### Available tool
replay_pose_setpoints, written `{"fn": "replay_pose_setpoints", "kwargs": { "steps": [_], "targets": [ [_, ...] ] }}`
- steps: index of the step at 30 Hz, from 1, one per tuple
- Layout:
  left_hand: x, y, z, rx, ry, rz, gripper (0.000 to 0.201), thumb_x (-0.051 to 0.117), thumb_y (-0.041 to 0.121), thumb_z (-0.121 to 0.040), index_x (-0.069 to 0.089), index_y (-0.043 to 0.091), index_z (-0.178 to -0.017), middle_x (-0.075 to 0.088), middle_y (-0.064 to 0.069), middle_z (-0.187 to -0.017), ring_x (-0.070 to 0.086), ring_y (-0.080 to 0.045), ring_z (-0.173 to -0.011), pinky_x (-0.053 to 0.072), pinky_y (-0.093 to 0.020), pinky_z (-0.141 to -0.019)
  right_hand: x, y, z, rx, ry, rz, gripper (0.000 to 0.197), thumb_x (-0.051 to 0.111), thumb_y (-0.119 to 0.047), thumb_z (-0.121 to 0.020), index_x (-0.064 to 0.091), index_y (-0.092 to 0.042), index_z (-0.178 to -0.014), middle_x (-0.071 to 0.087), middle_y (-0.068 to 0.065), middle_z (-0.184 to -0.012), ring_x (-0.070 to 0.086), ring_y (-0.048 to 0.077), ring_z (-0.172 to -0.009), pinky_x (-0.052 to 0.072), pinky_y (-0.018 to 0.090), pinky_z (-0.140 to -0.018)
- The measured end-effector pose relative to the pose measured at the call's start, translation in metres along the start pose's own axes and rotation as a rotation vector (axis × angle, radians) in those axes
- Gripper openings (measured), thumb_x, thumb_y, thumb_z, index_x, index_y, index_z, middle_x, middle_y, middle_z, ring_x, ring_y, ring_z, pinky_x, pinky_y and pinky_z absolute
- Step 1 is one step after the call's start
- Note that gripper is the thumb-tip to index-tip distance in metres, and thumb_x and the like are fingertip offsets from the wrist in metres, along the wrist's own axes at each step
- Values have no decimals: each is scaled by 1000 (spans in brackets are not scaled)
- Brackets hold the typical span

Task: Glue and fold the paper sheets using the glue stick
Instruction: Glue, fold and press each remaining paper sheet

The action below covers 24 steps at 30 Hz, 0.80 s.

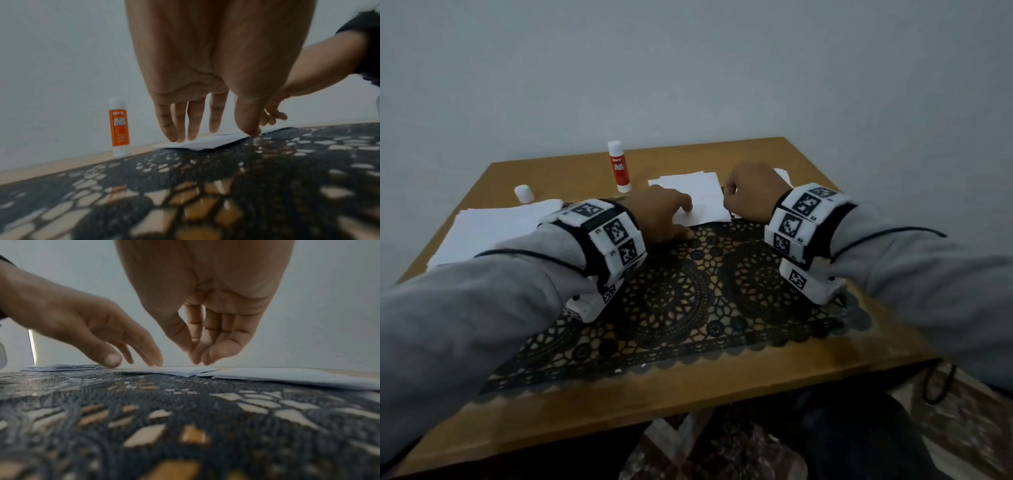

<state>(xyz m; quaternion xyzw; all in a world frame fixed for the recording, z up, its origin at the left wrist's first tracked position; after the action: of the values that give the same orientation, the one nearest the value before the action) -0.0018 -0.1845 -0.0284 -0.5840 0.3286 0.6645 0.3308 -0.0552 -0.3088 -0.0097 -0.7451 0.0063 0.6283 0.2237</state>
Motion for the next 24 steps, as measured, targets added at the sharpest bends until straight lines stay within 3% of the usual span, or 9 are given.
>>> {"fn": "replay_pose_setpoints", "kwargs": {
  "steps": [3, 9, 15, 24],
  "targets": [
    [-1, 0, -3, 12, 27, 15, 41, 62, 37, -89, 55, 20, -125, 55, -4, -129, 48, -22, -118, 41, -37, -100, -1, 2, -2, -8, 19, 15, 18, 55, -8, -87, 71, -1, -87, 70, 13, -103, 64, 28, -95, 55, 40, -84],
    [-5, 2, -4, 11, 72, -9, 26, 59, 34, -91, 59, 21, -114, 59, -4, -121, 51, -22, -113, 43, -34, -94, 3, 3, -3, -22, -8, 6, 14, 55, -6, -86, 67, -6, -78, 69, 13, -107, 64, 28, -99, 55, 39, -86],
    [-3, 10, -4, 15, 67, -43, 31, 60, 37, -91, 57, 17, -114, 59, -7, -118, 52, -24, -109, 43, -33, -89, 4, -2, 2, -42, -32, 40, 22, 54, -5, -84, 58, -11, -63, 71, 13, -101, 64, 28, -100, 55, 38, -84],
    [-3, 10, -6, 17, 80, -34, 30, 60, 35, -91, 57, 16, -113, 60, -7, -116, 54, -24, -107, 41, -30, -84, 4, -2, 2, -45, -20, 37, 17, 52, -4, -84, 65, -1, -74, 70, 16, -102, 65, 28, -86, 53, 34, -75]
  ]
}}
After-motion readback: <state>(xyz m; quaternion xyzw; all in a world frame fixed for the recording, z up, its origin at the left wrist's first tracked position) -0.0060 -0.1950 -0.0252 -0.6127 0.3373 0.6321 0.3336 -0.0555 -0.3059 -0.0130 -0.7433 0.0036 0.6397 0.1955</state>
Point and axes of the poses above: each hand's wrist, its own z-axis away from the middle knuckle, its own x-axis out of the palm, y = z × x, the point moved 8 cm from there along -z, towards the middle knuckle
